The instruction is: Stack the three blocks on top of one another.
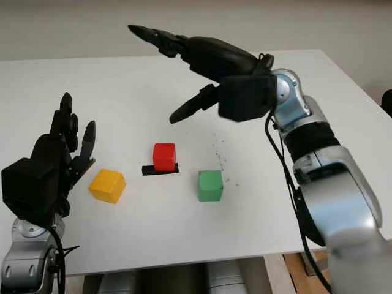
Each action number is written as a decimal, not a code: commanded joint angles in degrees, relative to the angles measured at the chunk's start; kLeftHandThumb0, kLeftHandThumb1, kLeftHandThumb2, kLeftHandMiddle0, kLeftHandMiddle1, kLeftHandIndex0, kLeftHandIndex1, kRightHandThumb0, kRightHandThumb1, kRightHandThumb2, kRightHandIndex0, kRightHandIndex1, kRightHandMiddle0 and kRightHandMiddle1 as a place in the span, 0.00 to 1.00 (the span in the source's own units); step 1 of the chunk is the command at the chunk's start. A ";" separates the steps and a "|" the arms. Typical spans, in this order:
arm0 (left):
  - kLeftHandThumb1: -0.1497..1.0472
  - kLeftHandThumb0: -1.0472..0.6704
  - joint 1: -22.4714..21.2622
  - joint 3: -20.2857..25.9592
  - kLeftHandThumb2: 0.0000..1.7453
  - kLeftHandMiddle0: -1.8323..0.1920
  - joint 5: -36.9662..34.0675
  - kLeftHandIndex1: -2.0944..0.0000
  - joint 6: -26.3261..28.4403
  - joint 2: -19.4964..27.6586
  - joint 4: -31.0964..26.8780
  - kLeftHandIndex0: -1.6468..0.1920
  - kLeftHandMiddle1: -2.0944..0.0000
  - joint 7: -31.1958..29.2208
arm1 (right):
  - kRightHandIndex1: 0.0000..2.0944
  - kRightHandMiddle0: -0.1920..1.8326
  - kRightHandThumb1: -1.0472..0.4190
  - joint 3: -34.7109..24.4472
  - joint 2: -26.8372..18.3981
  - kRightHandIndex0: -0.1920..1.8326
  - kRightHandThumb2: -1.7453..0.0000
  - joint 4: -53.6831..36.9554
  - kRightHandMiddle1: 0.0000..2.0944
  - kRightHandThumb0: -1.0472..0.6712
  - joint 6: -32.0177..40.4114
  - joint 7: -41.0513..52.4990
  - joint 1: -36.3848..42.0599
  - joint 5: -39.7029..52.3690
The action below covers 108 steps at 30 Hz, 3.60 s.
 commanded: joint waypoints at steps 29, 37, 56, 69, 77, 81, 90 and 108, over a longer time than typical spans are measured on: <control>0.86 0.25 -0.44 8.55 0.02 0.76 -2.87 0.92 -6.28 38.09 -0.61 0.79 0.95 -34.76 | 0.03 0.07 0.00 -22.53 3.38 0.12 0.67 -23.61 0.06 0.23 46.10 -2.07 15.93 23.95; 0.81 0.26 -1.10 2.74 0.02 0.79 3.35 0.94 -9.42 47.76 -1.12 0.81 0.98 -43.78 | 0.05 0.09 0.00 -25.07 5.13 0.16 0.68 -22.78 0.09 0.20 48.80 -6.25 14.64 25.24; 0.78 0.33 -1.09 -5.40 0.03 0.70 20.38 0.92 -20.43 43.90 2.92 0.70 0.94 -33.29 | 0.07 0.00 0.00 -26.55 6.57 0.18 0.72 -23.92 0.32 0.21 49.68 -8.93 15.48 25.99; 0.81 0.30 -0.12 -5.81 0.03 0.67 20.83 0.90 -24.51 40.95 6.72 0.68 0.94 -30.58 | 0.07 0.00 0.00 -26.99 6.49 0.18 0.72 -24.33 0.33 0.21 49.60 -8.76 16.02 26.53; 0.79 0.31 0.16 -6.94 0.03 0.66 21.15 0.89 -23.12 40.06 6.57 0.68 0.93 -32.28 | 0.08 0.00 0.00 -26.97 6.42 0.18 0.72 -24.91 0.33 0.21 49.46 -9.16 16.42 26.45; 0.80 0.30 0.22 -7.46 0.03 0.66 21.25 0.89 -23.13 39.73 6.86 0.68 0.93 -32.56 | 0.08 0.00 0.00 -26.60 6.33 0.17 0.72 -25.22 0.32 0.21 49.34 -9.13 16.67 26.13; 0.79 0.35 0.76 -7.57 0.03 0.75 20.91 0.75 -26.63 37.69 9.32 0.71 0.63 -29.29 | 0.09 0.00 0.00 -26.36 6.37 0.17 0.71 -25.57 0.33 0.21 48.94 -9.08 17.12 25.65; 0.89 0.53 0.76 -8.27 0.03 0.71 27.25 0.33 -29.38 36.61 11.07 0.67 0.01 -23.88 | 0.10 0.00 0.00 -26.40 6.49 0.16 0.71 -26.18 0.34 0.22 48.89 -8.78 17.95 25.86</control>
